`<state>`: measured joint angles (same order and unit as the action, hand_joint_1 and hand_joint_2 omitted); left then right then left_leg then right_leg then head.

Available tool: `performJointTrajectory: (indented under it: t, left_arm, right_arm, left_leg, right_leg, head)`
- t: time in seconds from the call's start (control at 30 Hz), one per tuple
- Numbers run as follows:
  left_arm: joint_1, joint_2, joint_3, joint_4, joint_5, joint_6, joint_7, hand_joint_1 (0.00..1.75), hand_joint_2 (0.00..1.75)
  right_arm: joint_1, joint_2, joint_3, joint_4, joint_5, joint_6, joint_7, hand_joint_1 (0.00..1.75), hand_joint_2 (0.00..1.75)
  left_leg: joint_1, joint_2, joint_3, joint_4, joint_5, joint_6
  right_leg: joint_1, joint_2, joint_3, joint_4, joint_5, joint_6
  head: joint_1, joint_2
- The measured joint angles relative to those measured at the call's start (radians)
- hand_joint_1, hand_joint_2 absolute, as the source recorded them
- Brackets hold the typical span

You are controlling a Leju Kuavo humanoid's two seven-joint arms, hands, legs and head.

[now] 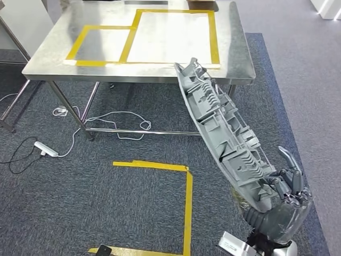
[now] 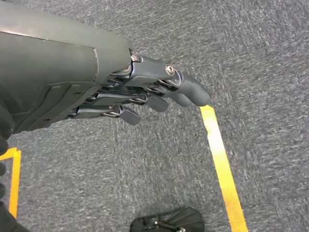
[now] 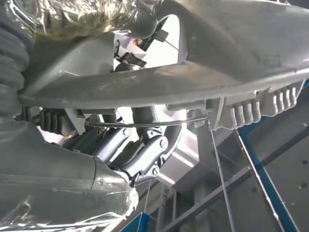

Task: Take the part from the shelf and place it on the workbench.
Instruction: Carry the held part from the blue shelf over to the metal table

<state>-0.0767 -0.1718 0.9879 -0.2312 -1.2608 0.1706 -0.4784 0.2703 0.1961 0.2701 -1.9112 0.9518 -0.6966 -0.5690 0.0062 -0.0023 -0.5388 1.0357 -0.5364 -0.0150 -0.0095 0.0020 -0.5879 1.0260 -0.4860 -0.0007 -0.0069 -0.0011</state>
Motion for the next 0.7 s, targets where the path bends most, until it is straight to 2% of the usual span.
performJointTrajectory:
  t: [0.03, 0.1, 0.13, 0.17, 0.2, 0.23, 0.27, 0.3, 0.33, 0.37, 0.43, 0.5, 0.53, 0.57, 0.63, 0.67, 0.7]
  left_arm:
    - [0.0, 0.0, 0.0, 0.0, 0.0, 0.0, 0.0, 0.0, 1.75]
    - [0.001, 0.0, 0.0, 0.0, 0.0, 0.0, 0.0, 0.0, 1.75]
    - [0.002, 0.0, 0.0, 0.0, 0.0, 0.0, 0.0, 0.0, 1.75]
    - [0.004, 0.0, 0.0, 0.0, 0.0, 0.0, 0.0, 0.0, 1.75]
    - [0.006, 0.0, 0.0, 0.0, 0.0, 0.001, 0.0, 0.0, 1.75]
    - [0.007, 0.0, 0.0, 0.0, 0.0, 0.001, 0.0, 0.0, 1.75]
    - [0.007, 0.0, 0.0, 0.0, 0.0, 0.001, 0.0, 0.0, 1.75]
    - [0.007, 0.0, 0.0, 0.0, 0.0, 0.002, 0.0, 0.0, 1.75]
    - [0.006, 0.0, 0.0, 0.0, 0.0, 0.003, 0.0, 0.0, 1.75]
    - [0.005, 0.0, 0.0, 0.0, -0.001, 0.003, 0.0, 0.0, 1.75]
    - [0.006, 0.0, 0.0, 0.0, -0.004, 0.004, 0.0, 0.0, 1.75]
    - [0.007, 0.0, 0.0, 0.0, -0.007, 0.004, 0.0, 0.0, 1.75]
    - [0.007, 0.0, 0.0, 0.0, -0.008, 0.005, 0.0, 0.0, 1.75]
    - [0.005, -0.001, 0.0, 0.0, -0.008, 0.004, 0.0, 0.0, 1.75]
    - [0.003, -0.001, 0.0, 0.0, -0.011, 0.004, 0.0, 0.0, 1.75]
    - [0.003, -0.002, 0.0, 0.0, -0.012, 0.003, 0.0, 0.0, 1.75]
    - [0.004, -0.002, 0.0, 0.0, -0.014, 0.003, 0.0, 0.0, 1.75]
  right_arm:
    - [-0.001, 0.0, 0.001, 0.0, 0.0, 0.0, 0.0, 1.75, 1.75]
    - [-0.002, 0.0, 0.001, 0.0, 0.0, 0.0, 0.0, 1.75, 1.75]
    - [-0.002, 0.0, 0.001, 0.0, 0.0, 0.0, 0.002, 1.75, 1.75]
    - [-0.001, 0.0, 0.001, 0.001, -0.003, 0.0, 0.006, 1.75, 1.75]
    - [-0.001, 0.0, 0.001, 0.001, -0.006, 0.0, 0.012, 1.75, 1.75]
    - [0.0, 0.0, 0.0, 0.001, -0.009, 0.0, 0.017, 1.75, 1.75]
    - [-0.001, 0.0, 0.0, 0.001, -0.013, 0.0, 0.02, 1.75, 1.75]
    - [-0.001, 0.0, 0.0, 0.001, -0.017, 0.0, 0.022, 1.75, 1.75]
    - [-0.002, 0.0, 0.001, 0.001, -0.026, 0.0, 0.022, 1.75, 1.75]
    - [-0.002, 0.0, 0.002, 0.001, -0.04, 0.0, 0.021, 1.75, 1.75]
    - [-0.003, 0.0, 0.009, 0.0, -0.078, 0.0, 0.019, 1.75, 1.75]
    - [-0.003, -0.002, 0.021, -0.003, -0.112, 0.0, 0.021, 1.75, 1.75]
    - [-0.004, -0.003, 0.029, -0.007, -0.125, 0.0, 0.021, 1.75, 1.75]
    - [-0.004, -0.005, 0.034, -0.01, -0.135, 0.0, 0.02, 1.75, 1.75]
    - [-0.006, -0.009, 0.04, -0.016, -0.14, 0.0, 0.018, 1.75, 1.75]
    - [-0.005, -0.011, 0.04, -0.018, -0.135, 0.0, 0.018, 1.75, 1.75]
    - [-0.006, -0.013, 0.04, -0.019, -0.125, 0.0, 0.019, 1.75, 1.75]
  left_leg:
    - [0.001, 0.0, -0.018, 0.04, -0.021, -0.005]
    - [0.003, 0.0, -0.087, 0.172, -0.073, -0.011]
    - [0.004, 0.0, -0.124, 0.231, -0.087, -0.012]
    - [0.004, 0.0, -0.148, 0.263, -0.083, -0.013]
    - [0.004, 0.0, -0.155, 0.256, -0.056, -0.011]
    - [0.004, 0.0, -0.144, 0.211, -0.012, -0.008]
    - [0.004, 0.0, -0.124, 0.147, 0.036, -0.004]
    - [0.002, 0.0, -0.101, 0.088, 0.069, 0.001]
    - [0.0, 0.0, -0.082, 0.04, 0.083, 0.005]
    - [-0.002, 0.001, -0.071, 0.014, 0.082, 0.008]
    - [-0.002, 0.0, -0.063, -0.003, 0.069, 0.015]
    - [0.002, 0.0, -0.055, -0.011, 0.067, 0.024]
    - [0.005, 0.001, -0.049, -0.016, 0.066, 0.03]
    - [0.005, 0.001, -0.044, -0.018, 0.063, 0.034]
    - [0.005, 0.001, -0.037, -0.018, 0.055, 0.04]
    - [0.005, 0.0, -0.032, -0.018, 0.05, 0.041]
    - [0.005, -0.001, -0.024, -0.018, 0.044, 0.041]
  right_leg:
    - [-0.002, -0.001, 0.006, -0.003, -0.002, -0.006]
    - [-0.002, -0.003, 0.015, -0.003, -0.01, -0.014]
    - [-0.002, -0.002, 0.02, -0.003, -0.014, -0.016]
    - [-0.002, -0.001, 0.026, -0.003, -0.019, -0.016]
    - [-0.002, 0.001, 0.034, -0.003, -0.024, -0.015]
    - [-0.002, 0.003, 0.044, -0.003, -0.03, -0.014]
    - [-0.002, 0.004, 0.053, -0.004, -0.037, -0.011]
    - [0.0, 0.005, 0.06, -0.003, -0.044, -0.007]
    - [0.002, 0.006, 0.064, -0.003, -0.049, -0.002]
    - [0.004, 0.006, 0.065, -0.003, -0.053, 0.003]
    - [0.005, 0.006, 0.066, -0.008, -0.057, 0.013]
    - [0.004, 0.004, 0.06, 0.007, -0.07, 0.024]
    - [0.004, 0.004, 0.043, 0.042, -0.088, 0.028]
    - [0.004, 0.003, 0.012, 0.1, -0.112, 0.031]
    - [0.003, 0.003, -0.07, 0.238, -0.157, 0.035]
    - [0.002, 0.003, -0.102, 0.279, -0.158, 0.037]
    - [0.001, 0.003, -0.116, 0.281, -0.135, 0.037]
  head:
    - [-0.002, 0.0]
    - [-0.005, 0.0]
    - [-0.005, 0.0]
    - [-0.005, 0.0]
    - [-0.005, 0.0]
    - [-0.005, 0.0]
    - [-0.005, 0.0]
    - [-0.005, 0.0]
    - [-0.006, 0.0]
    - [-0.005, 0.0]
    - [-0.005, 0.0]
    - [-0.003, 0.0]
    - [-0.001, 0.0]
    - [0.0, 0.0]
    - [0.002, 0.0]
    - [0.002, 0.0]
    - [0.002, 0.0]
